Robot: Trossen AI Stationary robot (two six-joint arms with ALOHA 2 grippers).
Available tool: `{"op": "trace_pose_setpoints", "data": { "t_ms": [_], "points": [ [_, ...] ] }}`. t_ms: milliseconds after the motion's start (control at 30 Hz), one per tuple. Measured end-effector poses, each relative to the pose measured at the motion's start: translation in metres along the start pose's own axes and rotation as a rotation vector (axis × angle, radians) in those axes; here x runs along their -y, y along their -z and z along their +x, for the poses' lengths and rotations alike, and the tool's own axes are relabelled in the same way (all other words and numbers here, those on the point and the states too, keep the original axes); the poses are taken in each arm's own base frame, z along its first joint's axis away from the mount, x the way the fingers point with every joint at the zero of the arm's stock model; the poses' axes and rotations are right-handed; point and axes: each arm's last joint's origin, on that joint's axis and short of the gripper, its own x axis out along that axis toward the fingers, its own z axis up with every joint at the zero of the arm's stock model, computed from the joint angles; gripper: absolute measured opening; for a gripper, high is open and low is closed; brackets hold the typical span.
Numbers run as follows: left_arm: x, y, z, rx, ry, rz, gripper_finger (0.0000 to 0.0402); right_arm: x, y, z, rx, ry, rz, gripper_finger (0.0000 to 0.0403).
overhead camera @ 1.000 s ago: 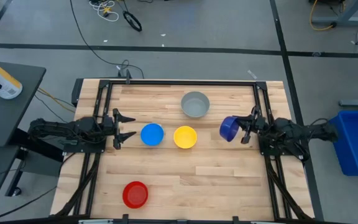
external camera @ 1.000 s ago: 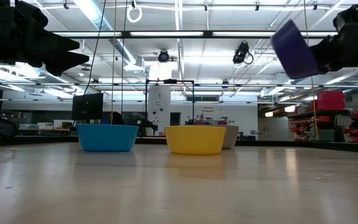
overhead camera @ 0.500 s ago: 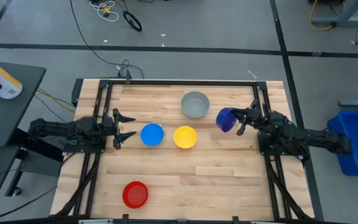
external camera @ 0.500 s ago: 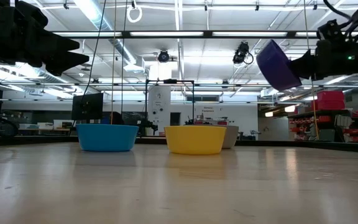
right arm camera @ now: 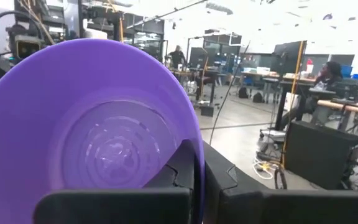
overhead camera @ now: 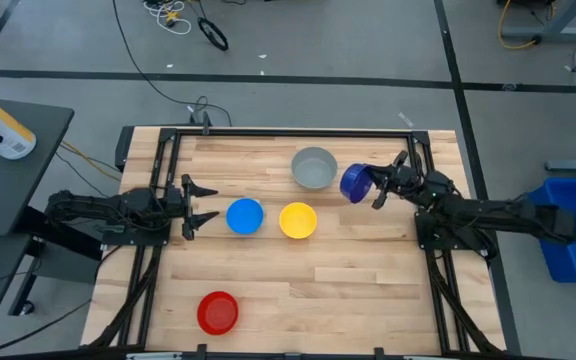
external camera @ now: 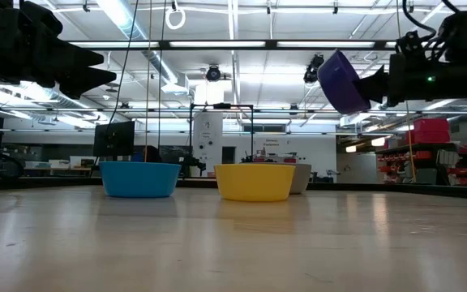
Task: Nest bowls inside each other
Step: Stack the dark blue bowl on the gray bowl
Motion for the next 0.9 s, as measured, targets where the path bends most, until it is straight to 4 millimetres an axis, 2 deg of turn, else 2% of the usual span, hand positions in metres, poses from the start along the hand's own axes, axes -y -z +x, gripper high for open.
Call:
{"op": "trace_pose_setpoints", "data": {
  "t_ms": [200, 333, 467, 667, 900],
  "points": [
    [0.0, 0.0, 0.0, 0.0, 0.0, 0.004, 0.0307, 0.001, 0.0, 0.021, -0.049, -0.005, 0.017, 0.0003],
    [0.0, 0.0, 0.0, 0.0, 0.0, 0.004, 0.0307, 0.001, -0.012, 0.047, -0.053, -0.028, -0.008, 0.0003],
    [0.0, 0.0, 0.0, -0.001, 0.0, 0.004, 0.0307, 0.0, -0.013, 0.073, -0.09, -0.055, -0.019, 0.0003],
    [0.0, 0.0, 0.0, -0.003, 0.0, 0.004, 0.0307, 0.004, 0.0, 0.106, -0.156, -0.045, -0.009, 0.0004],
    [0.0, 0.0, 0.0, -0.005, 0.001, 0.001, 0.0307, 0.019, 0.019, 0.125, -0.177, -0.016, 0.022, 0.0004]
  ]
}}
